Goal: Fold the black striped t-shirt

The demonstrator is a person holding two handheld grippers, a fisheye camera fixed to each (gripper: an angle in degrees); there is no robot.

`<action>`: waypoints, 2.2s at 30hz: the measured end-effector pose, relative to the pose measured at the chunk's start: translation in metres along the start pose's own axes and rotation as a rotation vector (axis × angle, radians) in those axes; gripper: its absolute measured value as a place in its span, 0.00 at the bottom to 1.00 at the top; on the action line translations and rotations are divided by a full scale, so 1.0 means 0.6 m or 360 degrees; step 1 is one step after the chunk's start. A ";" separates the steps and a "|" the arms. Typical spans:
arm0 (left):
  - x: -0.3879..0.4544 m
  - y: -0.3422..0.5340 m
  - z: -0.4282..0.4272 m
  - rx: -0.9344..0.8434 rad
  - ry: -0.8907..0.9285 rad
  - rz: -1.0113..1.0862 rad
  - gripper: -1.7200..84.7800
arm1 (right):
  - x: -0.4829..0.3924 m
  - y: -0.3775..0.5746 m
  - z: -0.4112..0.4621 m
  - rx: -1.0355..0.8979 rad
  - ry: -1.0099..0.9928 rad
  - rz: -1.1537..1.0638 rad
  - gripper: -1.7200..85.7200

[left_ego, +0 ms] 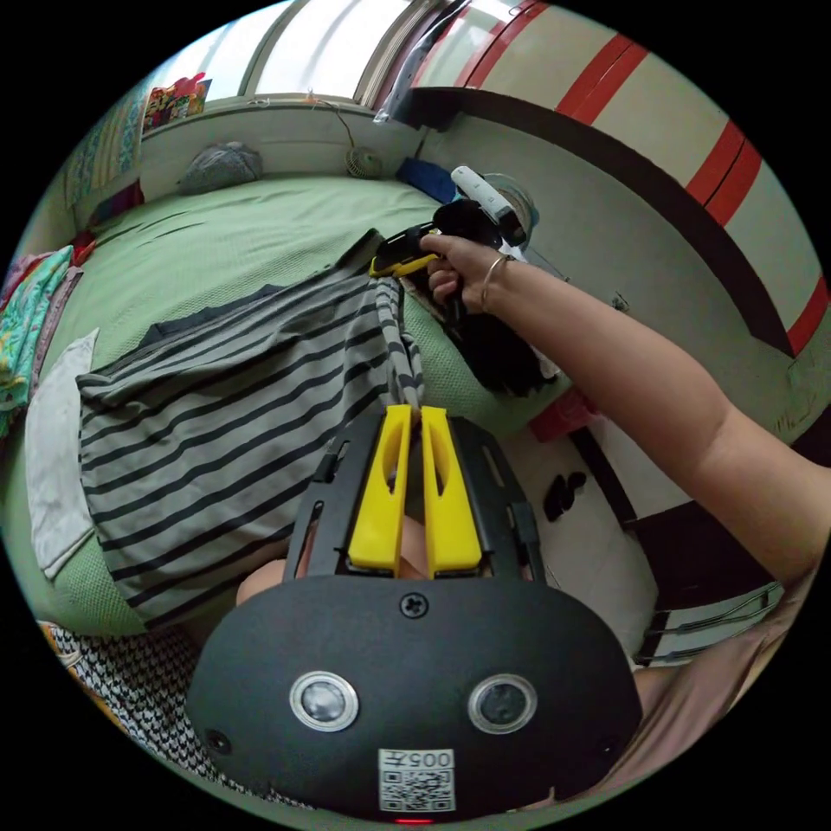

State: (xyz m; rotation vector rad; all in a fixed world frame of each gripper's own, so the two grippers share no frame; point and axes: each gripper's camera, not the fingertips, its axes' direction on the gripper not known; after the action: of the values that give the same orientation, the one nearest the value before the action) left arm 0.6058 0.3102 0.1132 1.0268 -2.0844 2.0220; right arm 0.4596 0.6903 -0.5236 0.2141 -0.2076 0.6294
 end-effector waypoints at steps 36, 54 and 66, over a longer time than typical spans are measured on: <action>-0.338 0.147 -0.219 0.0073 -0.0202 -0.0574 0.02 | -0.441 0.102 0.225 -0.0089 0.0415 -0.0645 0.14; -0.317 0.058 -0.261 0.0130 -0.0202 -0.0384 0.02 | -0.202 0.468 0.226 0.0156 0.0352 -0.0854 0.22; -0.269 0.025 -0.300 0.0226 -0.0348 -0.0331 0.01 | -0.122 0.501 0.325 0.0220 0.0479 -0.0468 0.13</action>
State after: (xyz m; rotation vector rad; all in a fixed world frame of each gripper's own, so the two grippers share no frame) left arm 0.6522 0.5387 0.0475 1.4825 -1.8508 2.0576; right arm 0.1966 0.8354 -0.3154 0.2736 0.1566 0.3763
